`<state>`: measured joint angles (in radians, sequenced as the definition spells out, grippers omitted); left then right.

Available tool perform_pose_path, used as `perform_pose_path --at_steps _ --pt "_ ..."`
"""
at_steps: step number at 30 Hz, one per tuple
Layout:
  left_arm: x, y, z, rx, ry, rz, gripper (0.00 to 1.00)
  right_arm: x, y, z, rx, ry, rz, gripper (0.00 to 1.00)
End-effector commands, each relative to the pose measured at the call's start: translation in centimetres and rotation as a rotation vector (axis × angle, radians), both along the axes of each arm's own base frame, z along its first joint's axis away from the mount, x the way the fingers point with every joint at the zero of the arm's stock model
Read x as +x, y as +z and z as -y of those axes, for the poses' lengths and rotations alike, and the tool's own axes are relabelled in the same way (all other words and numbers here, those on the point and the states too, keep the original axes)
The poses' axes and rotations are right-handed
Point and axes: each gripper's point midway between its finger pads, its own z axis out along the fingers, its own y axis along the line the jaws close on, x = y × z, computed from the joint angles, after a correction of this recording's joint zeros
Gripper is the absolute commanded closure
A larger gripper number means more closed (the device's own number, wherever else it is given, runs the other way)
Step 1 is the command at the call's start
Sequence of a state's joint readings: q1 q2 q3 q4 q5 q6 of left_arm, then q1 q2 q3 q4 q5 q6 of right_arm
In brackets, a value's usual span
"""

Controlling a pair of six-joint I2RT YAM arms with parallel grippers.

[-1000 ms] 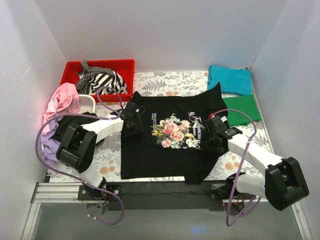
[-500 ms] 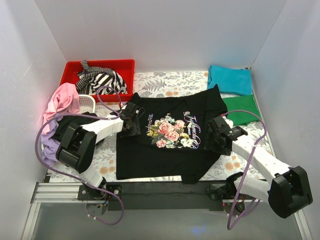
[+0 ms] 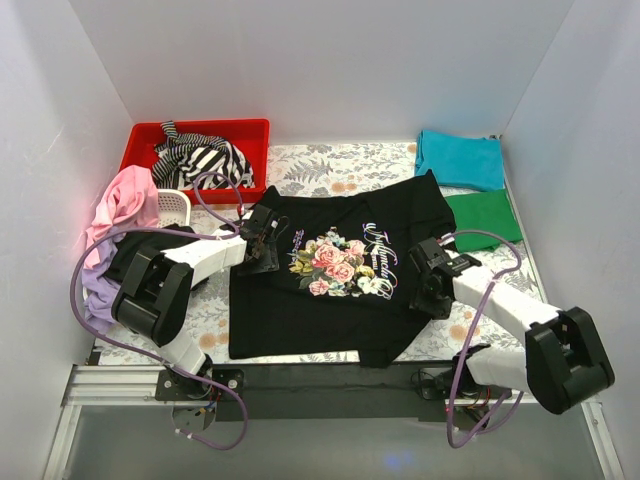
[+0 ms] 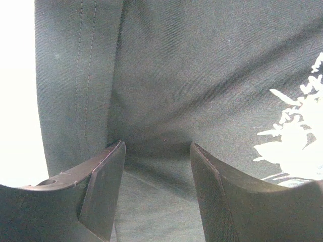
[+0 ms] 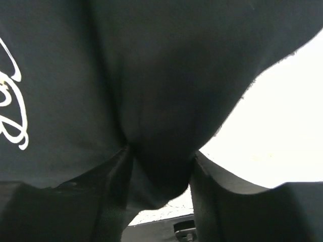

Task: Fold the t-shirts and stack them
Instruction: Flatten the tshirt out

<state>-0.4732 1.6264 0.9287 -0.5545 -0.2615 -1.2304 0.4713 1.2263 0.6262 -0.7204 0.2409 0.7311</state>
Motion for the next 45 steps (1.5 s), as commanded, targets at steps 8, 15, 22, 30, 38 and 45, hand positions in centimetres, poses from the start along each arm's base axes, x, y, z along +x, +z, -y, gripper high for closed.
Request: perform_pose_path --at_steps 8,15,22,30,38,45 --pt "-1.2 0.6 -0.2 -0.005 -0.06 -0.048 0.48 -3.3 1.7 0.8 0.128 -0.278 0.107 0.99" --pt "-0.8 0.9 0.7 -0.036 -0.11 -0.046 0.48 -5.1 5.7 4.8 -0.057 -0.424 0.162 0.99" --pt "-1.0 0.7 1.0 -0.05 -0.126 -0.054 0.48 -4.8 8.6 7.2 -0.158 -0.443 0.238 0.99" --pt "-0.7 1.1 0.8 -0.043 -0.115 -0.043 0.48 -4.8 8.5 7.7 -0.191 -0.424 0.245 0.88" --pt "1.7 5.3 1.9 -0.103 -0.086 0.095 0.44 -1.7 12.8 6.8 -0.123 -0.355 0.4 0.29" --pt "6.1 11.3 1.7 -0.073 -0.03 0.294 0.38 6.7 18.5 4.5 -0.109 -0.149 0.759 0.14"
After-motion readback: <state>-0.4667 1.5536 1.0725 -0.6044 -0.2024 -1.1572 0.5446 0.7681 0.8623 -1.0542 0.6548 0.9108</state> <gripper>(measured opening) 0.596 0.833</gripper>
